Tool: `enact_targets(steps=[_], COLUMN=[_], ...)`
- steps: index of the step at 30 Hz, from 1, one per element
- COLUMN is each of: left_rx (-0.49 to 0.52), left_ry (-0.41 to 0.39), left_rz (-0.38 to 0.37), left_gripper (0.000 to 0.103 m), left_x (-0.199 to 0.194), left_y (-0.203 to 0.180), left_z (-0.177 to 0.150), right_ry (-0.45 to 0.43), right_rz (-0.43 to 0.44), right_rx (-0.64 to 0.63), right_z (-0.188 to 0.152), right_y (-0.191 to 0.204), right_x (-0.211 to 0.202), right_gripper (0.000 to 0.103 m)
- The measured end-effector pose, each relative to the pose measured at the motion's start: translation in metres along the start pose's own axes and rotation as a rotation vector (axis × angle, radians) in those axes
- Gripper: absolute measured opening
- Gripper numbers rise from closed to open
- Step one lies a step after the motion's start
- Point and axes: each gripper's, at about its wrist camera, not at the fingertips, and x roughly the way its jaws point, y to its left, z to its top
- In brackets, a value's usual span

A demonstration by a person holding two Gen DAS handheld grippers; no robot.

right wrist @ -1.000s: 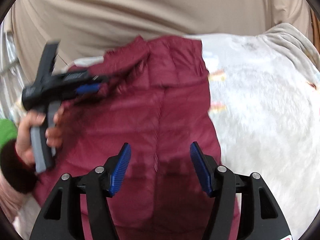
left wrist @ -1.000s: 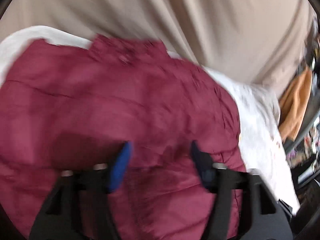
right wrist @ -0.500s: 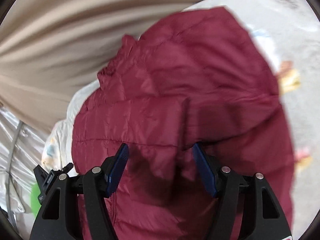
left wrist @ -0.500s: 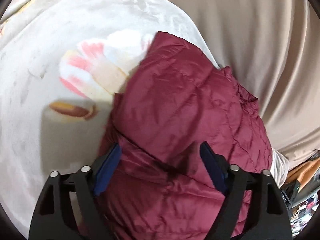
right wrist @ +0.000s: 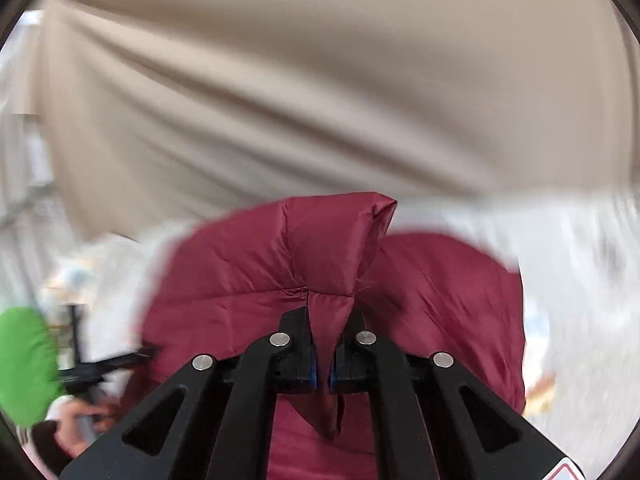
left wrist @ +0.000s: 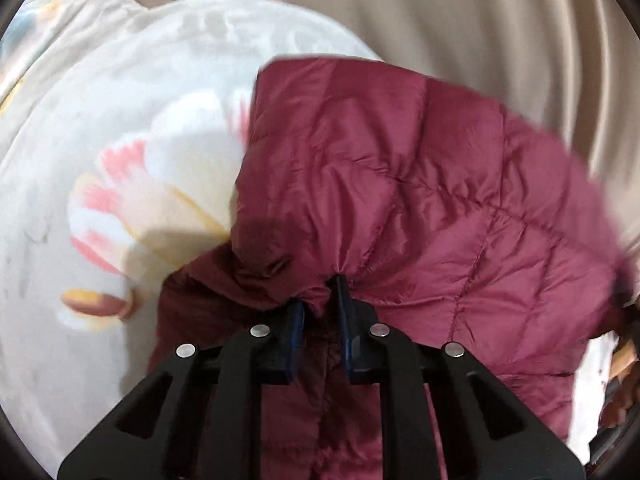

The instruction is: Fold large clothes

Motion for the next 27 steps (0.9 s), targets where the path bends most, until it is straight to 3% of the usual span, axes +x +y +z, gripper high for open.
enact_targets(steps=[2,6,9,10,13,14,15,17,19,22,24,25,26,27], left_rx=[0.019,0.033,0.046,0.047,0.030,0.023,0.025,0.039,0.026,-0.024,0.046,0.093,0.117,0.126], left_ry=[-0.017,-0.023,-0.025,-0.017,-0.011,-0.027,-0.039,-0.023,0.050,0.181,0.156,0.172,0.194,0.209], left_rz=[0.003,0.013,-0.007,-0.016,-0.030,-0.024,-0.012,0.009,0.011,-0.055,-0.040,-0.039,-0.052,-0.058], left_gripper=[0.015,0.016,0.022,0.030,0.074,0.083,0.086,0.090,0.090,0.087,0.076,0.058,0.040,0.032], left_x=[0.001,0.002,-0.003,-0.007,-0.042,-0.054,-0.069,-0.087,-0.095,-0.098,-0.114,-0.118,-0.118,-0.120], left_y=[-0.002,-0.003,-0.005,-0.001,0.019,0.026,0.034,0.049,0.066,0.083,0.080,0.076,0.071,0.070], left_z=[-0.004,-0.006,-0.008,-0.009,-0.017,-0.022,-0.027,-0.037,-0.051,-0.078,-0.095,-0.101,-0.104,-0.108], right_ry=[0.056,-0.038,0.023,0.021,-0.046,-0.059,-0.055,-0.012,0.064,0.145,0.170,0.174,0.177,0.180], right_rz=[0.006,0.047,0.066,0.045,-0.059,-0.091,-0.109,-0.127,-0.112,-0.024,0.025,0.046,0.056,0.039], right_rx=[0.047,0.057,0.116,0.119,0.043,0.009,-0.007,-0.005,0.061,0.172,0.216,0.227,0.230,0.213], right_z=[-0.015,-0.020,-0.022,-0.024,-0.041,-0.053,-0.063,-0.087,-0.118,-0.160,-0.178,-0.183,-0.188,-0.192], right_y=[-0.018,-0.025,-0.035,-0.036,-0.039,-0.045,-0.053,-0.068,-0.088,-0.108,-0.107,-0.105,-0.101,-0.097], right_x=[0.027,0.015,0.019,0.010,-0.044,-0.064,-0.077,-0.098,-0.110,-0.122,-0.128,-0.130,-0.131,-0.133], right_gripper=[0.003,0.005,0.007,0.009,0.033,0.046,0.054,0.057,0.058,0.058,0.058,0.058,0.047,0.016])
